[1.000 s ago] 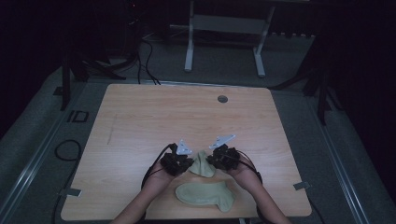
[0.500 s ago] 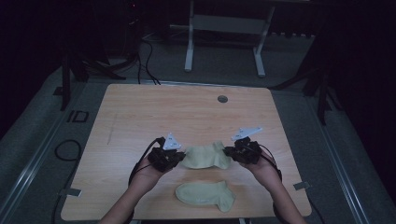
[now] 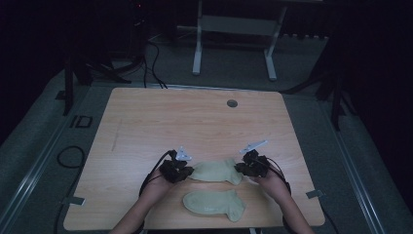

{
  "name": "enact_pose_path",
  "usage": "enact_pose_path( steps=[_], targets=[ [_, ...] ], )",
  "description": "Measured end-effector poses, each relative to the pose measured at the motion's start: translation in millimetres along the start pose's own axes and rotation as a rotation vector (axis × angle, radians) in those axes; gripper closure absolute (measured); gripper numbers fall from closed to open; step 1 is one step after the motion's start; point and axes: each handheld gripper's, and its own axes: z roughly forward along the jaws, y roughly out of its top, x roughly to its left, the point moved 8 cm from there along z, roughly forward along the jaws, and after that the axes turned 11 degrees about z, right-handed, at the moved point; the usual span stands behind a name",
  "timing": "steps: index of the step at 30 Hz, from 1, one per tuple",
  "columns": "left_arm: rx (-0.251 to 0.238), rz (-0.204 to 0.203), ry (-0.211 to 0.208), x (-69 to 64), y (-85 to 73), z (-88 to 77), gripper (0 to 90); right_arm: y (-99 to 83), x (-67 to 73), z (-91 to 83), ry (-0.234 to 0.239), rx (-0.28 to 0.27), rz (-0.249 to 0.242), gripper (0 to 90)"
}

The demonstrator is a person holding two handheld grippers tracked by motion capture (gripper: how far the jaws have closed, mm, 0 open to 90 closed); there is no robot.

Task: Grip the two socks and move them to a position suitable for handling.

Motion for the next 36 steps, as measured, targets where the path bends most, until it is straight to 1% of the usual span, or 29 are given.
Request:
enact_pose_path(
  steps=[3,5,8,9,10,11,12,14,15,16,17,18,19,21,23,25,26,28,29,30,31,33,35,36],
  targets=[
    [-0.002,-0.004,-0.006,-0.4,-1.7,1.7,86.9,-1.9,-3.1,4.9,-0.001,0.008,0.008,83.1],
    [0.002,-0.003,-0.009,0.2,-2.9,1.7,86.8,-2.1,-4.0,5.2,0.003,0.005,0.017,83.1],
    [-0.002,-0.011,-0.004,0.7,-3.8,1.2,86.3,-2.2,-3.9,4.9,-0.003,0.009,0.007,81.4],
    [-0.006,-0.02,0.0,1.0,-3.6,0.0,82.5,-2.3,-3.3,4.4,-0.006,0.014,0.003,77.9],
    [-0.018,-0.027,0.008,1.9,-2.9,-2.1,75.0,-1.8,-3.3,3.4,-0.013,0.012,-0.004,74.0],
    [-0.033,-0.037,0.01,2.9,-1.7,-5.0,70.3,-0.7,-3.5,1.5,-0.021,0.006,-0.004,70.3],
    [-0.051,-0.045,0.017,4.1,0.2,-8.4,66.4,0.8,-3.4,-1.5,-0.022,-0.003,-0.001,69.3],
    [-0.079,-0.048,0.03,5.6,4.3,-15.0,64.6,4.7,-0.9,-7.7,-0.014,-0.024,-0.001,65.0],
    [-0.088,-0.043,0.041,5.8,6.8,-18.1,64.5,6.6,1.0,-10.6,-0.013,-0.034,-0.009,65.1],
    [-0.081,-0.02,0.068,4.9,9.1,-20.6,64.8,8.2,3.4,-13.2,-0.014,-0.04,-0.019,65.0],
    [-0.068,0.016,0.091,2.7,11.4,-22.0,67.5,9.5,6.5,-14.9,-0.014,-0.046,-0.028,65.3],
    [-0.059,0.04,0.097,-0.5,13.6,-22.3,70.3,10.2,10.0,-16.0,-0.011,-0.048,-0.034,66.1],
    [-0.056,0.049,0.09,-4.4,15.8,-21.4,75.1,10.8,13.6,-16.2,-0.005,-0.05,-0.042,66.9],
    [-0.035,0.072,0.061,-11.8,17.1,-15.2,81.0,11.0,19.4,-14.6,-0.004,-0.05,-0.058,70.3],
    [-0.01,0.086,0.046,-16.0,14.9,-6.1,83.2,9.7,24.8,-10.0,0.0,-0.047,-0.072,72.5],
    [0.013,0.078,0.036,-15.6,10.1,2.5,83.9,7.2,26.5,-4.4,-0.008,-0.035,-0.083,72.3],
    [0.02,0.066,0.03,-14.4,7.7,5.9,83.8,5.4,26.3,-0.9,-0.015,-0.025,-0.088,71.0],
    [0.025,0.049,0.026,-11.3,3.0,11.0,83.7,1.8,24.9,6.5,-0.018,-0.008,-0.091,64.5],
    [0.008,0.041,0.022,-10.1,2.7,11.4,83.7,-0.5,24.0,9.8,-0.015,0.005,-0.098,64.3],
    [0.002,0.03,0.022,-8.4,2.2,11.3,83.6,-1.0,23.1,11.5,-0.012,-0.003,-0.105,64.3],
    [0.002,0.025,0.027,-6.9,1.8,11.0,83.6,-0.8,22.2,11.4,-0.004,-0.004,-0.104,64.2],
    [0.006,0.035,0.041,-3.0,1.0,10.5,82.7,0.3,18.9,11.2,-0.013,-0.003,-0.111,64.1],
    [0.006,0.021,0.049,1.1,0.6,10.2,82.7,2.9,16.2,12.4,-0.009,-0.003,-0.116,63.6],
    [0.006,0.015,0.054,3.1,0.1,10.2,82.7,4.1,15.2,12.9,-0.01,0.003,-0.126,63.2]
  ],
)
